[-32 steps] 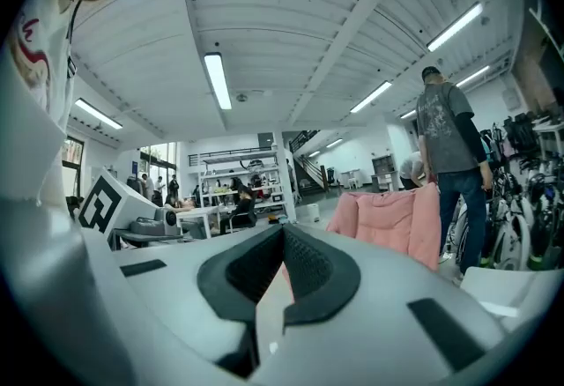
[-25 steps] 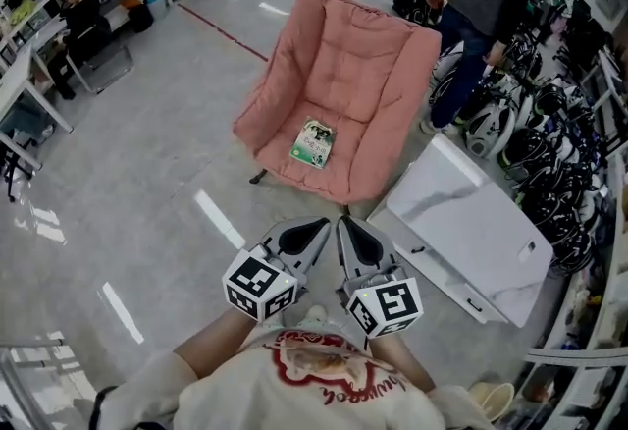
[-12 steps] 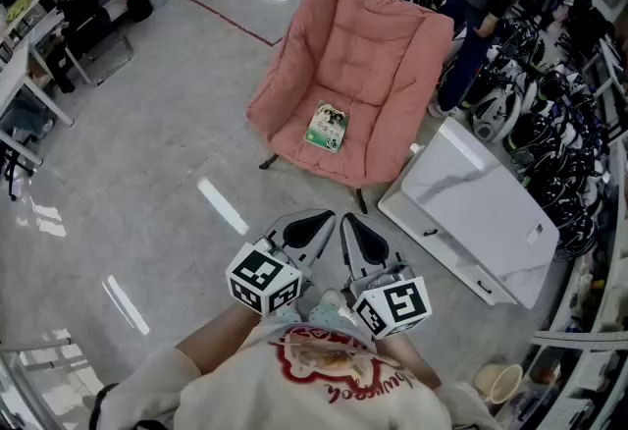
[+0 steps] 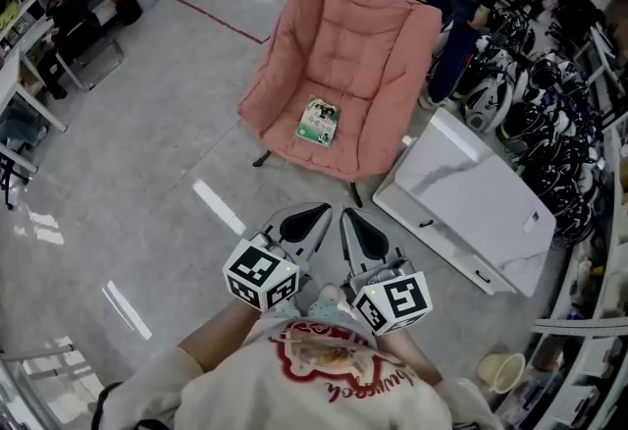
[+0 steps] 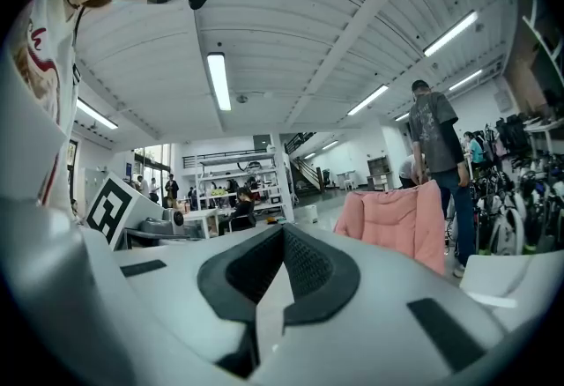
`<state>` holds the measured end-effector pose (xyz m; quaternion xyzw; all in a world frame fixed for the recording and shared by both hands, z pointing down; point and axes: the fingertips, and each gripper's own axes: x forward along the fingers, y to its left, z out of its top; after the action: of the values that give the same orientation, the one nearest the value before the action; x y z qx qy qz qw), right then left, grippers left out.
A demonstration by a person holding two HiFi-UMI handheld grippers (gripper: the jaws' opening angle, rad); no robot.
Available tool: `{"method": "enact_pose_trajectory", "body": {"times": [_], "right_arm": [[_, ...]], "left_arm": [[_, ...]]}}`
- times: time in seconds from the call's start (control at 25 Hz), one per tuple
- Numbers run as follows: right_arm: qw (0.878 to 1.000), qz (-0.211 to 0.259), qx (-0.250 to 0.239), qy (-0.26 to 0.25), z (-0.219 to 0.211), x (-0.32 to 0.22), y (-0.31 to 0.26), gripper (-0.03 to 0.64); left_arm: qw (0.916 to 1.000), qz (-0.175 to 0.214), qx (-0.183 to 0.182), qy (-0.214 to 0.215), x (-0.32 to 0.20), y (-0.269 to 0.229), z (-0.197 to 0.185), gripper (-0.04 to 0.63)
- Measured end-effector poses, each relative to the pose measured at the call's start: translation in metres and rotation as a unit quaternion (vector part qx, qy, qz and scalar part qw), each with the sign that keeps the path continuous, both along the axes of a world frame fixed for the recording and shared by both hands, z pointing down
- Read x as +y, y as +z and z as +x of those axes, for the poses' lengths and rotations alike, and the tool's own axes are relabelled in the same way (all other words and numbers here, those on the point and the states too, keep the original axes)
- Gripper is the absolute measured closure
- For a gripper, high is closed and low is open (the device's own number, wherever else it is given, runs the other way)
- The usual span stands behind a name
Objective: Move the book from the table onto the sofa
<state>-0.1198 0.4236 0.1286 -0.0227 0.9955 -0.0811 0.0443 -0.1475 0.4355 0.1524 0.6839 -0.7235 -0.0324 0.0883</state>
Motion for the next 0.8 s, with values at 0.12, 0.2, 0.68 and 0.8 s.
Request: {"method": "enact_pose_trajectory", "body": {"times": [0.12,0.2,0.68,0.8], "right_arm": [[1.0,0.001,0.002,0.004,0.003,-0.002,0.0,0.618],[1.0,0.002,0.004,0.005,0.004,-0.005,0.001,0.618],[1.0,0.007,0.001,0.0,0.01,-0.014,0.0,0.618],[1.0,0.007,0.0,-0.001,0.014,-0.017,0.0,0.618]], "left_arm": [[1.0,0.0,0.002,-0.001,-0.001,0.0,0.002,0.591],[1.0,-0.001,0.002,-0.001,-0.003,0.001,0.003,0.591],[1.0,0.0,0.0,-0.007,-0.013,0.001,0.008,0.591],[1.0,0.0,-0.001,-0.009,-0.016,0.002,0.011,0.591]]}}
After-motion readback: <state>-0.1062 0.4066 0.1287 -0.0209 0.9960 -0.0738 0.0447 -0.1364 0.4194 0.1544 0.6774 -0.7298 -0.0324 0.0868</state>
